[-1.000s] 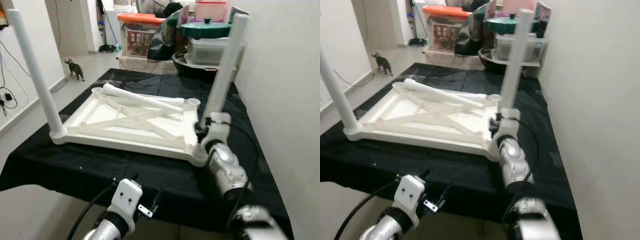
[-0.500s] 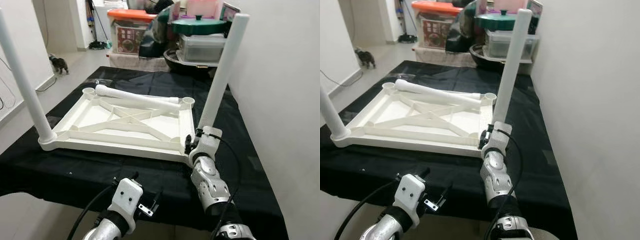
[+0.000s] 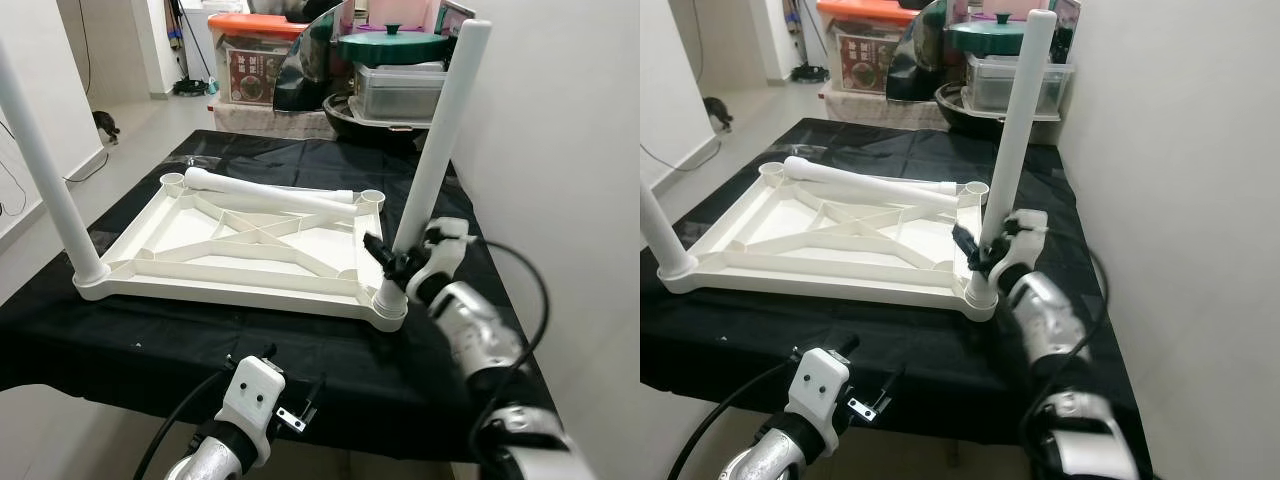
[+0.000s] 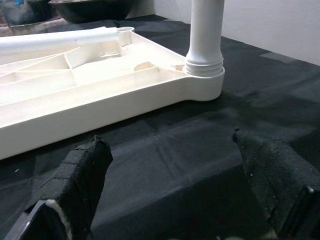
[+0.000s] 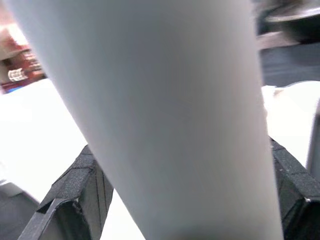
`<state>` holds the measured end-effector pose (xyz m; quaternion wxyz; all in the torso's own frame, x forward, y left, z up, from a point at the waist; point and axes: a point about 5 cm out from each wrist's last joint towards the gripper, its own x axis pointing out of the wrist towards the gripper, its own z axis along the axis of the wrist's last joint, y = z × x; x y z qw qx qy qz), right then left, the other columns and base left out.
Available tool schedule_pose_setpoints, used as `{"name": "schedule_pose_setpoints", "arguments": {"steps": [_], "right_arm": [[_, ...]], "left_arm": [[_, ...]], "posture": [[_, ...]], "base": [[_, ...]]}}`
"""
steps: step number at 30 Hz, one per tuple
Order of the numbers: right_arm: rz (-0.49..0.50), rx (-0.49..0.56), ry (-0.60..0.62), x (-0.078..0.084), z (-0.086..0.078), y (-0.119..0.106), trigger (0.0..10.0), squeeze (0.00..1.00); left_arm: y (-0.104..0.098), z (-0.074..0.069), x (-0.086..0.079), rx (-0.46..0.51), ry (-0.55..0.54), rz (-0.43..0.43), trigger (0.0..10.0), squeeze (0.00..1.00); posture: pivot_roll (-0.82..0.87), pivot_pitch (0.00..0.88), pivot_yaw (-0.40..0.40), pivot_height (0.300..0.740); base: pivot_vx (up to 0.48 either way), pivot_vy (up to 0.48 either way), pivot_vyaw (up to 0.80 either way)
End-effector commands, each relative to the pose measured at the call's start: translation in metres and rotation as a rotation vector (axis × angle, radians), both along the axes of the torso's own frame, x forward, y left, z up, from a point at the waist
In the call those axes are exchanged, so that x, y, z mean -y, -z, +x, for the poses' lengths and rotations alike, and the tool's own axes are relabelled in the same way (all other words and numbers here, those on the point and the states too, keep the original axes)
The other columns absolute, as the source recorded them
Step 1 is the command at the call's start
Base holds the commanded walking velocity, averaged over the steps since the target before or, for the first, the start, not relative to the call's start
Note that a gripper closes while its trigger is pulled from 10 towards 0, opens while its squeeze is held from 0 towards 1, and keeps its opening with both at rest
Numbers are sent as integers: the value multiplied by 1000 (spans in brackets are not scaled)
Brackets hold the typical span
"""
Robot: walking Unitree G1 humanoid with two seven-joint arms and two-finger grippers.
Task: Building children table
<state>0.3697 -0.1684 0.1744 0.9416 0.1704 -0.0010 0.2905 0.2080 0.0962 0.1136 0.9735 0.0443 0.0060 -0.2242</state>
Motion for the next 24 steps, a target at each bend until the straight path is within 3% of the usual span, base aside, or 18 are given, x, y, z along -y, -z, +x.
{"name": "schedule_pose_setpoints", "arguments": {"steps": [1, 3, 11, 12, 13, 14, 22, 24], "right_arm": [[-19, 7, -272, -17, -10, 2, 10000, 0], [-116, 23, -638, -30, -31, 5, 10000, 0], [-210, 32, -825, -47, -39, 11, 10000, 0], [-245, 41, -869, -53, -40, 12, 3961, 0], [-277, 58, -894, -57, -40, 12, 1255, 0], [-295, 71, -883, -59, -38, 11, 0, 0], [-308, 116, -614, -58, -18, 3, 0, 0], [-315, 95, -354, -47, -7, 7, 0, 0]], "left_arm": [[2, -1, 1, -4, 10, -1, 10000, 0], [2, -1, 1, -4, 10, -1, 10000, 0], [2, -2, 1, -3, 11, -2, 10000, 0], [2, -3, 1, -3, 13, -3, 10000, 0], [2, -3, 1, -3, 14, -3, 10000, 0], [2, -3, 1, -3, 15, -3, 10000, 0], [1, -3, 1, -2, 14, -4, 10000, 0], [1, -2, 1, 0, 14, -4, 10000, 0]], "posture": [[114, 0, -76, 740], [118, 0, -78, 740], [124, 0, -80, 740], [124, 0, -80, 740], [127, 0, -82, 740], [127, 0, -82, 740], [123, 0, -83, 740], [120, 0, -80, 740]], "base": [[0, 0, 0], [0, 0, 0], [0, 0, 0], [0, 0, 0], [0, 0, 0], [0, 0, 0], [0, 0, 0], [0, 0, 0]]}}
